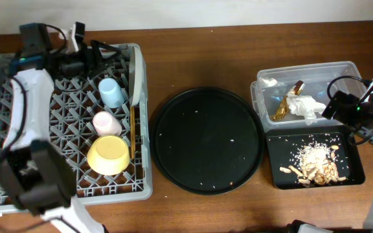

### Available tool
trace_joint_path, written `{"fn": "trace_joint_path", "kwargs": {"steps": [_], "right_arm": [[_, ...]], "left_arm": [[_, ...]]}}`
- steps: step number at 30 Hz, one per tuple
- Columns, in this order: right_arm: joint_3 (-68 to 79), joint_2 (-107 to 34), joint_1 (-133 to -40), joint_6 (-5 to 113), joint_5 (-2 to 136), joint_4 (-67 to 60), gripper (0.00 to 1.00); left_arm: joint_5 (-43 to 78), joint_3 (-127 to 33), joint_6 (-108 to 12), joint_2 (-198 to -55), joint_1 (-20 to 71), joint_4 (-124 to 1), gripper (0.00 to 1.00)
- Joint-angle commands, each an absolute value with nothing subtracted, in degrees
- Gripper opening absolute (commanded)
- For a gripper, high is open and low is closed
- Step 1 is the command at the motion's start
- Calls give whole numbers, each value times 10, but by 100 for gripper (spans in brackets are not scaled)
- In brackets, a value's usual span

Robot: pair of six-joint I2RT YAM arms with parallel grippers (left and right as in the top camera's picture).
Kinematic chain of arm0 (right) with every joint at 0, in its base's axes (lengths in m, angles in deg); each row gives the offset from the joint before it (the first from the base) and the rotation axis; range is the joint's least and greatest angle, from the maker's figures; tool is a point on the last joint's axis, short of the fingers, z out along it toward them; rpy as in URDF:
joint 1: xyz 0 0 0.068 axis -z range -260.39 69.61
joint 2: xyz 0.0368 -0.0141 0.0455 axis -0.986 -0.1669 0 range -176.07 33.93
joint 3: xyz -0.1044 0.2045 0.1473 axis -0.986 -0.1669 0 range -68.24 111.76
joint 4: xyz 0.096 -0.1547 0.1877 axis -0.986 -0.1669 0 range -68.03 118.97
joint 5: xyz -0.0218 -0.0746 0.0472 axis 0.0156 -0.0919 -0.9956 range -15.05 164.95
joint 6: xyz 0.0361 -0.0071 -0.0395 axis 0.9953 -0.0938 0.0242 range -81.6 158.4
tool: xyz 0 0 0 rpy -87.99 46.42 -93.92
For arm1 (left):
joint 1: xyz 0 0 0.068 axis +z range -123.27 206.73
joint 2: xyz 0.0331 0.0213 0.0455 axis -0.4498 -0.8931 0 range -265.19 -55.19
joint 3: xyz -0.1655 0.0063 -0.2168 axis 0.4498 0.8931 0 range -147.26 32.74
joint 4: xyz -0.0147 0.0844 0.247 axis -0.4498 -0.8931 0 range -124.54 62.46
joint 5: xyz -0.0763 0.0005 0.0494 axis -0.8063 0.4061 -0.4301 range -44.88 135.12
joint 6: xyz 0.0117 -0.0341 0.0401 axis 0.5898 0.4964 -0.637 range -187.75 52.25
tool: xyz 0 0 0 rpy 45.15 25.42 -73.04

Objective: Sort waste into correct bins and load items into the dishwasher rack
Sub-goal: 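Stand the white plate upright in the rack's back row with left gripper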

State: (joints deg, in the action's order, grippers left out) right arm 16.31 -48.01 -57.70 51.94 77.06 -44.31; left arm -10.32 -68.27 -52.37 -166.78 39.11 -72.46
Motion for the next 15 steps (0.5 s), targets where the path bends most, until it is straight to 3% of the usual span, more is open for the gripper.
{"fn": "trace_joint_path", "kwargs": {"steps": [1,4,5,7,8,11,15], "right_arm": [[171,-481,-575,524,771,-443,99],[171,-481,-575,524,772,-443,99],[171,-481,-575,524,771,-443,99],[171,-481,-575,524,771,-443,99],[171,-481,-575,524,771,-443,99],[171,-481,-575,524,772,-443,99],[171,-481,-575,524,772,-443,99]], "left_arm": [[67,-687,-540,-1524,363,-765,62],[140,-687,-561,-1470,286,-795,54],[164,-687,-561,-1468,259,-795,44],[231,-686,-561,-1472,201,-790,13],[271,-686,-561,-1478,173,-786,4],[422,-686,-544,-1537,68,-763,0],[524,-686,-532,-1619,28,-736,0]]}}
